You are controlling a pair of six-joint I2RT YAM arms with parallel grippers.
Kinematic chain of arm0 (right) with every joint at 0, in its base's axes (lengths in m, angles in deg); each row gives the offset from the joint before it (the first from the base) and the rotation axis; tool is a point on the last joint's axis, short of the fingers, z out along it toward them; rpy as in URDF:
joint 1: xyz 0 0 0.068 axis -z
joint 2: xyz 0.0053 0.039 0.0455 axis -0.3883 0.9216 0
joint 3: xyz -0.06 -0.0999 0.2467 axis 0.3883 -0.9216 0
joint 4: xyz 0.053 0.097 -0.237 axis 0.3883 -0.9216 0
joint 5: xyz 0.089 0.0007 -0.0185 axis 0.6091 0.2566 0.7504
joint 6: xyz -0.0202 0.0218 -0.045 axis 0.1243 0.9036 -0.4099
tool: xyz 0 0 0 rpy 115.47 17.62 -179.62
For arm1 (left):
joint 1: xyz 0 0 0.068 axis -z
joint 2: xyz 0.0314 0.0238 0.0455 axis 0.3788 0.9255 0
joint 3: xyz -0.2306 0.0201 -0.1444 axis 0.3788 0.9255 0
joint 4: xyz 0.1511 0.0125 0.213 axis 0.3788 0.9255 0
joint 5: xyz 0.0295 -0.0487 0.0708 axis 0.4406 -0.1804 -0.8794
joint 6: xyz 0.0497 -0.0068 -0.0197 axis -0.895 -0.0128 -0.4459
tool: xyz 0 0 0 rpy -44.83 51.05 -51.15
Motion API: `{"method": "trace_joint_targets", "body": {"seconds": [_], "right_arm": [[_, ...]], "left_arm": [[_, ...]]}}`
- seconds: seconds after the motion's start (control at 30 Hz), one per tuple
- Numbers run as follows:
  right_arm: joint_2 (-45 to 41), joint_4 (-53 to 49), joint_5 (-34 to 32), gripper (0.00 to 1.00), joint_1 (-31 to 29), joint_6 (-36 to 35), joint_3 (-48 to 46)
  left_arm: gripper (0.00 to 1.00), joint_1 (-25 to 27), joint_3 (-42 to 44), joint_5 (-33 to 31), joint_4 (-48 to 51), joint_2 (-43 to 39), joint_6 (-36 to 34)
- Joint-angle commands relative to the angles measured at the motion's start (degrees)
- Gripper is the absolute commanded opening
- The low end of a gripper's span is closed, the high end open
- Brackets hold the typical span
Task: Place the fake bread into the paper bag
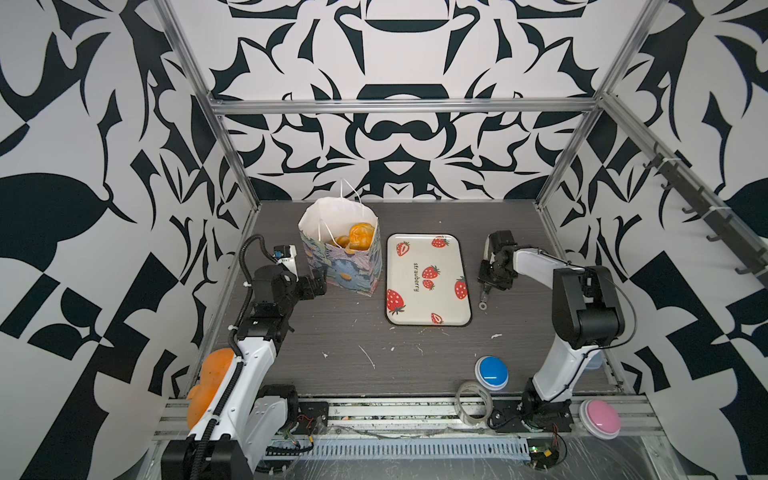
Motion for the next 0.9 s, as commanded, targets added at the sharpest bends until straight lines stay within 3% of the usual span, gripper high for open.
{"method": "trace_joint_targets", "body": {"seconds": [0.0,0.87], "right_arm": [[-0.29,-1.42,-0.25,0.50,0.10,-0.06,0.18],[-5.83,-0.60,-1.54,0.79,-0.63,-0.51,-2.41]], "left_arm": [[0.99,0.11,1.14,0.82,-1.31,-0.47,-0.03],[0.99,0.11,3.33,0.20,-4.90,1.15,-0.26]]}}
